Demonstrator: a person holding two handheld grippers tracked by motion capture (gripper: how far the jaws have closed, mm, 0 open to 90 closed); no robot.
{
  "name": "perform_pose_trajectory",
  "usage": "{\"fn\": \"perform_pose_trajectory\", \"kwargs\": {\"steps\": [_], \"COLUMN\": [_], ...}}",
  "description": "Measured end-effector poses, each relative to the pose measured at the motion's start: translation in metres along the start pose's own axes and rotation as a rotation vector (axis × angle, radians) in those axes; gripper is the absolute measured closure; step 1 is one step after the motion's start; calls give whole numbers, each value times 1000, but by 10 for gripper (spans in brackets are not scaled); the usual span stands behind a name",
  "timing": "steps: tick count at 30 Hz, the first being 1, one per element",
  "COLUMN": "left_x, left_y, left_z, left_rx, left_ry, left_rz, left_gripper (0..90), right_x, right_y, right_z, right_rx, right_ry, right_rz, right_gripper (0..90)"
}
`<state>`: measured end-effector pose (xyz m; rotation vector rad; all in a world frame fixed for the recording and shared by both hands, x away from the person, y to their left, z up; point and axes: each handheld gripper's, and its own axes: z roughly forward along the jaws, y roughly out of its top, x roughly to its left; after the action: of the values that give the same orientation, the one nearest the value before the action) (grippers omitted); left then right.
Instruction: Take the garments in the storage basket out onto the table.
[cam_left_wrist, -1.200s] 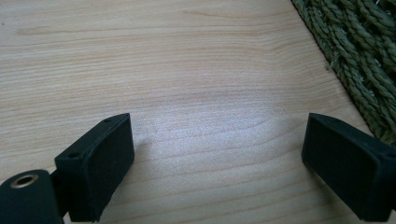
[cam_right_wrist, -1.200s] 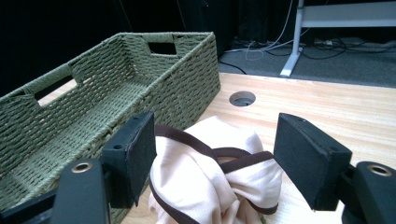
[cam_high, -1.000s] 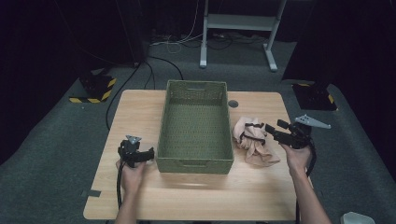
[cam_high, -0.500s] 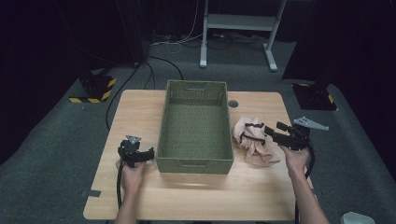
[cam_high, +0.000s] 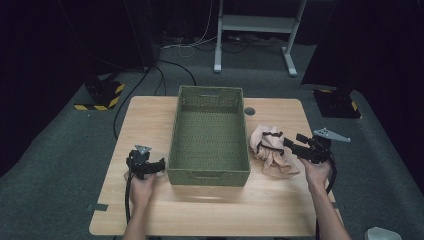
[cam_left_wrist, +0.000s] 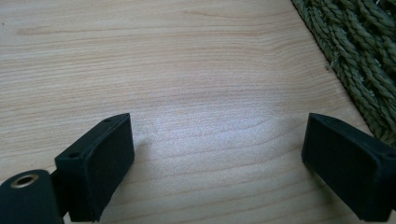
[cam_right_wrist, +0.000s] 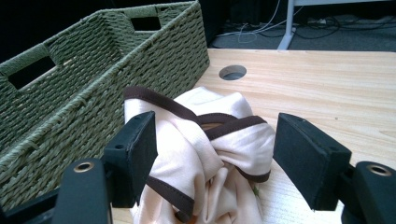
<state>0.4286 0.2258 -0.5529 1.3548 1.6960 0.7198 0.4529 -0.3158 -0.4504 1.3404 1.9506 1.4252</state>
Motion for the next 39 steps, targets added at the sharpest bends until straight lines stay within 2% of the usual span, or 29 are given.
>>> {"fn": "perform_pose_trajectory", "kwargs": {"steps": [39], "left_x": [0], "left_y": [0], "left_z": [0], "left_rx": [0], "left_ry": [0], "left_rz": [0], "left_gripper": [92], "right_x": [-12], "right_y": [-27], "right_z": [5], "right_rx": [44], "right_ry": [-53], "right_rz": [37], "right_gripper": [303]}}
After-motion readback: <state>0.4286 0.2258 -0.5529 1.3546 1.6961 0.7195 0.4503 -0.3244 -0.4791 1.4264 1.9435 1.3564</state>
